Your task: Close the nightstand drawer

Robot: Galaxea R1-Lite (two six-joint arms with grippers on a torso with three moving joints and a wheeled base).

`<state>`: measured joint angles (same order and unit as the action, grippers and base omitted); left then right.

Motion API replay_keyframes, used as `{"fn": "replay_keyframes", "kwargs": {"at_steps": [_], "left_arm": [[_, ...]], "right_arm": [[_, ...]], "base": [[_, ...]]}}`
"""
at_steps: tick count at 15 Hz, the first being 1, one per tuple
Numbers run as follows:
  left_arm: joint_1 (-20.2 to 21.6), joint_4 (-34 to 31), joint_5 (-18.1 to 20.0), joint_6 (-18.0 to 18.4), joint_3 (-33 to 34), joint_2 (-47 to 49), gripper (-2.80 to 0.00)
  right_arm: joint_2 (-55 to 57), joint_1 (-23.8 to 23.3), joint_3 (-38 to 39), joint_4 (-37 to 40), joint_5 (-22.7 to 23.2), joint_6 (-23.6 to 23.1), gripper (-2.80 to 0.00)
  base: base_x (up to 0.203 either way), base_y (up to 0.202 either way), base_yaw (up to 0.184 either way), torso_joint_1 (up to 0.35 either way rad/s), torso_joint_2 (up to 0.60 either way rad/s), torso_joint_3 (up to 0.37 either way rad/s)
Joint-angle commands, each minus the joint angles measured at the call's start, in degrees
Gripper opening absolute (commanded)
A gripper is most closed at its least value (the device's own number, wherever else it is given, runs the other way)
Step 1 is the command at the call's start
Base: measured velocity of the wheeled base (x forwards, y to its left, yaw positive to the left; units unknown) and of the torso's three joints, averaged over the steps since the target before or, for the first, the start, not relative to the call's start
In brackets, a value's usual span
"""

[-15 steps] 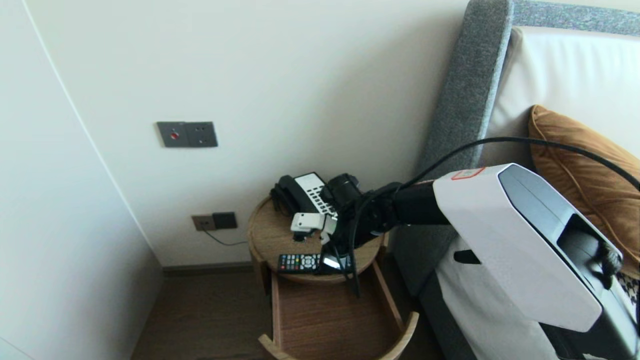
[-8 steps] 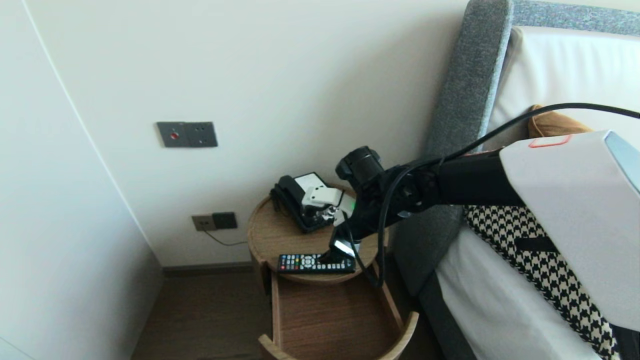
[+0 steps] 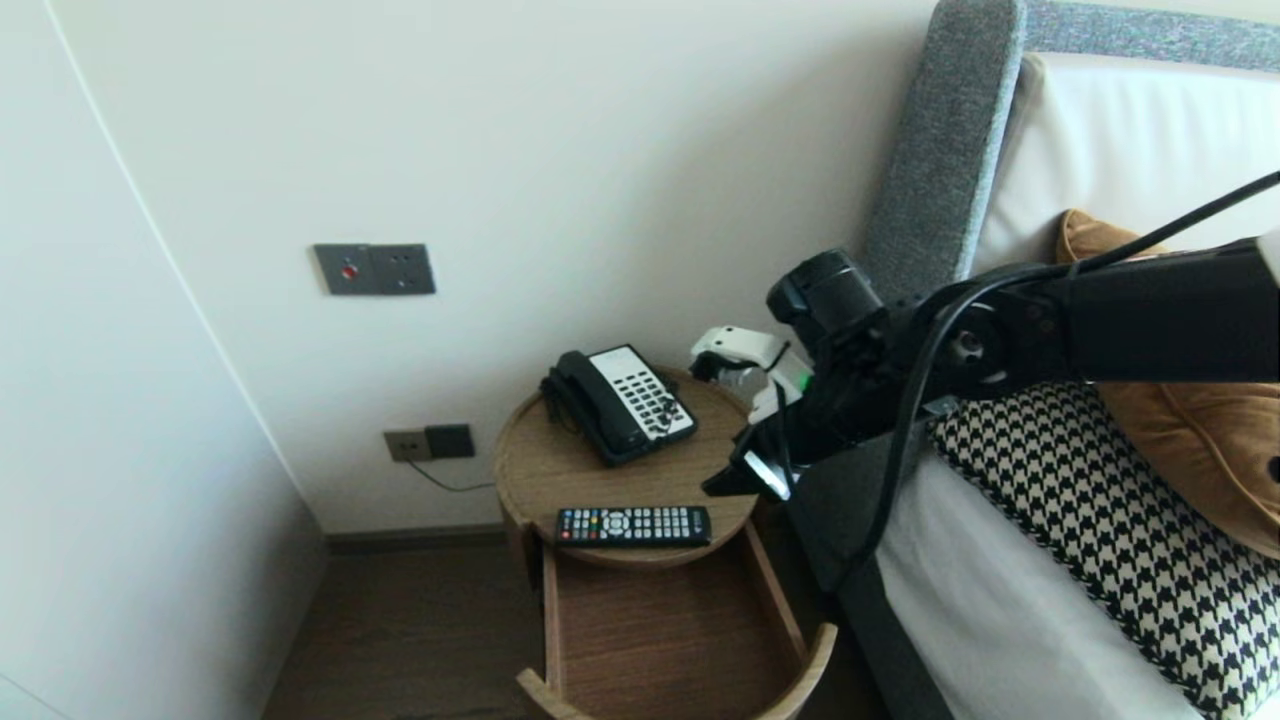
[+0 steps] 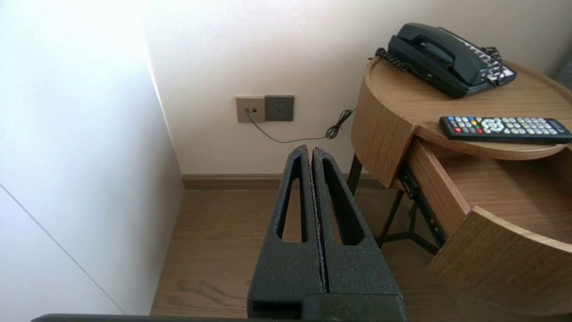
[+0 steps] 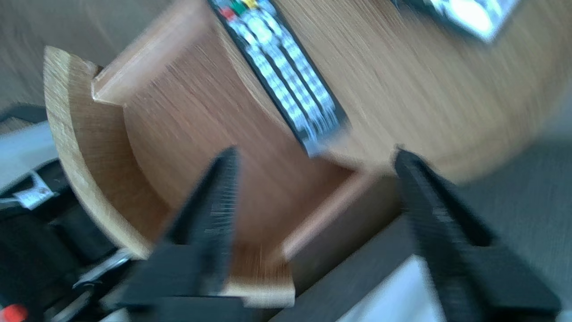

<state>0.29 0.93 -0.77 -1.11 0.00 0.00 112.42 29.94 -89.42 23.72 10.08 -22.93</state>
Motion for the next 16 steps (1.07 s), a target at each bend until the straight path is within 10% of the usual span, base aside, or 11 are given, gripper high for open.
{"fn": "replay_keyframes", "kwargs": {"at_steps": [1,10,16], "left_arm": [[0.06,0.03,-0.02,-0.03,0.00,-0.09,-2.80],[-0.02,0.03,-0.02,-0.03,0.00,-0.09,-2.80],[0.06,0.03,-0.02,-0.03,0.00,-0.09,-2.80]], "right_arm": [[-6.82,-2.36,4.08,0.10,0.11,3.38,-2.80],[-16.34,-8.87,26.09,-1.99,0.30,17.14,-2.80],[-17.32,-12.62,44.40,-17.88,1.91,18.04,-2.80]], "base": [[0.000,0.000,0.000,0.000,0.00,0.000],[0.000,0.000,0.000,0.000,0.00,0.000],[0.000,0.000,0.000,0.000,0.00,0.000]]}}
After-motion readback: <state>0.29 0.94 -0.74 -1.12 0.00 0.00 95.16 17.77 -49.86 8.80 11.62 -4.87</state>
